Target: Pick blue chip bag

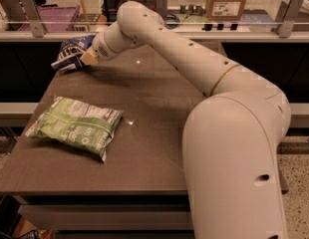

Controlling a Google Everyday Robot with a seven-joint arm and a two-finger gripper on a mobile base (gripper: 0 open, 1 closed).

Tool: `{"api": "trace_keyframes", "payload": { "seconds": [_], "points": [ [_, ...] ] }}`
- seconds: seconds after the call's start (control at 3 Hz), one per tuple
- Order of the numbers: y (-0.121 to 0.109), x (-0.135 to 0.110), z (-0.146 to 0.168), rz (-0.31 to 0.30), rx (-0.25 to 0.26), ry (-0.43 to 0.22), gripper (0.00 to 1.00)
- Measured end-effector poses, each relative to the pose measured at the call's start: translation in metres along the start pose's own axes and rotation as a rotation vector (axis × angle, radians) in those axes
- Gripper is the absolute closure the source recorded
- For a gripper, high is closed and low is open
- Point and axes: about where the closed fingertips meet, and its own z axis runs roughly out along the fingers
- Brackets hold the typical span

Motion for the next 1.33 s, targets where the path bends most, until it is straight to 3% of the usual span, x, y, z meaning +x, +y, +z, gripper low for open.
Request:
{"api": "trace_keyframes", "payload": {
  "seconds": [0.67, 1.33],
  "points": [
    [-0.017, -0.013, -0.018, -0.026, 0.009, -0.077, 1.0],
    [-0.031, -0.033, -0.031, -0.056, 0.025, -0.082, 1.0]
  ]
}}
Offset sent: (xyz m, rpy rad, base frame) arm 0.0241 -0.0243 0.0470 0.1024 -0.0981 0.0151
